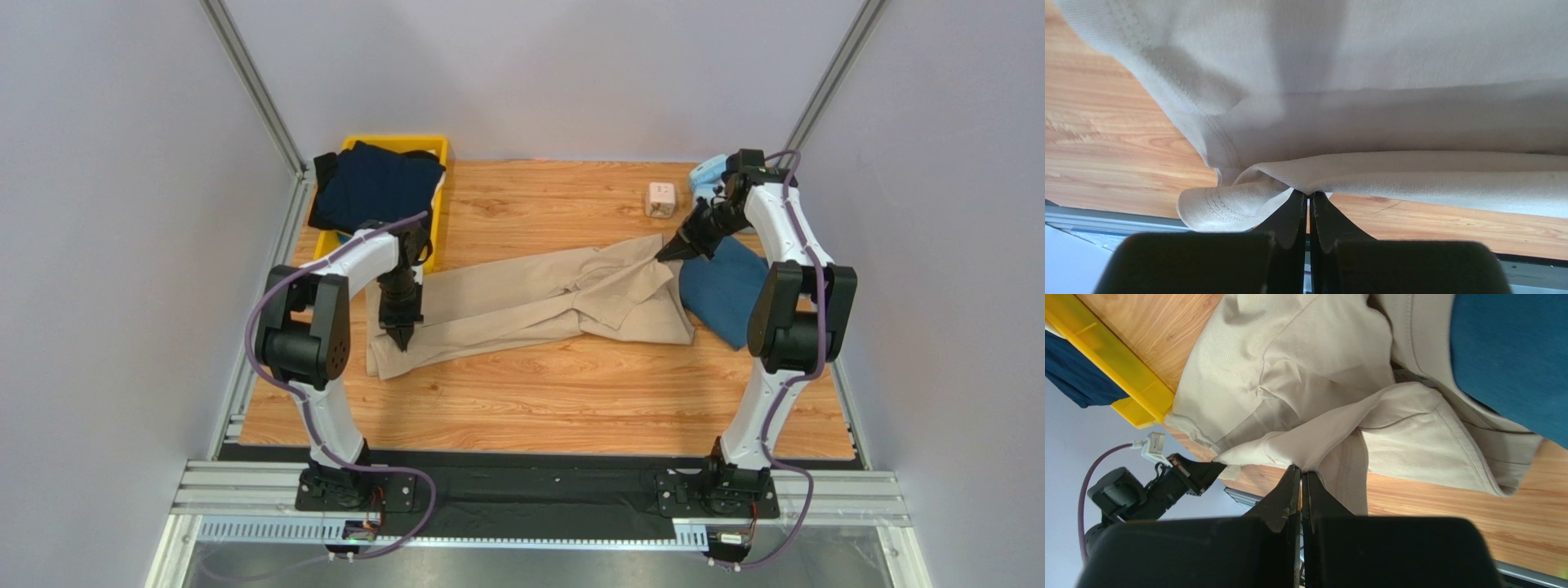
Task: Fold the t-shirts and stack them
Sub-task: Grap the side of the flattened tshirt closest away from the robot with both arms, then fold the other side of the tshirt into a rectangle
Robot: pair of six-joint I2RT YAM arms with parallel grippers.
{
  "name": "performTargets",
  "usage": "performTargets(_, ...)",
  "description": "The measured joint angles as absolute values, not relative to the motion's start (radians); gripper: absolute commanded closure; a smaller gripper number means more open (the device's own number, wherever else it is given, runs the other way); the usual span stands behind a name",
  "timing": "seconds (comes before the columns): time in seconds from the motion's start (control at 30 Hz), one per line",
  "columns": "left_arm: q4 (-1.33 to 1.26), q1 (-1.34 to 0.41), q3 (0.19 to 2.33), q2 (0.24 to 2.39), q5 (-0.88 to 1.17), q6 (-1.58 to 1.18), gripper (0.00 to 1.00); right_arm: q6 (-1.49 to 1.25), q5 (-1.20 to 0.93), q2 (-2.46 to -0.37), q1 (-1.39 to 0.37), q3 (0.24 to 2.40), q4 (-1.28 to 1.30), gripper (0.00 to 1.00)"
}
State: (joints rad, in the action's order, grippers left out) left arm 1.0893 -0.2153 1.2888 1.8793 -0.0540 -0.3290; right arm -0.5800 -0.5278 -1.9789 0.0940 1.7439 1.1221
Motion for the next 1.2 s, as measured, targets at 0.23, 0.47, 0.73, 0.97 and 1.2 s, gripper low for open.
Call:
performTargets(0.23, 1.089, -0.199, 1.264, 1.779, -0.036, -0.320, 1.00, -0.578, -0.489, -1.884, 0.104, 1.788, 1.200, 1.00)
performTargets(0.47, 1.089, -0.198, 1.264, 1.733, 0.009, -0.302, 1.00, -0.579, -0.511, -1.718, 0.104, 1.798, 1.248, 1.00)
performTargets(0.73, 1.089, -0.195, 1.262, 1.624, 0.038, -0.282, 1.00, -0.576, -0.520, -1.552, 0.107, 1.715, 1.297, 1.00)
performTargets(0.97, 1.089, -0.194, 1.242, 1.536, 0.040, -0.277, 1.00, -0.551, -0.532, -1.519, 0.108, 1.714, 1.336, 1.00)
performTargets(1.2, 1.081, -0.184, 1.198, 1.481, 0.032, -0.267, 1.00, -0.521, -0.526, -1.504, 0.109, 1.734, 1.350, 1.00)
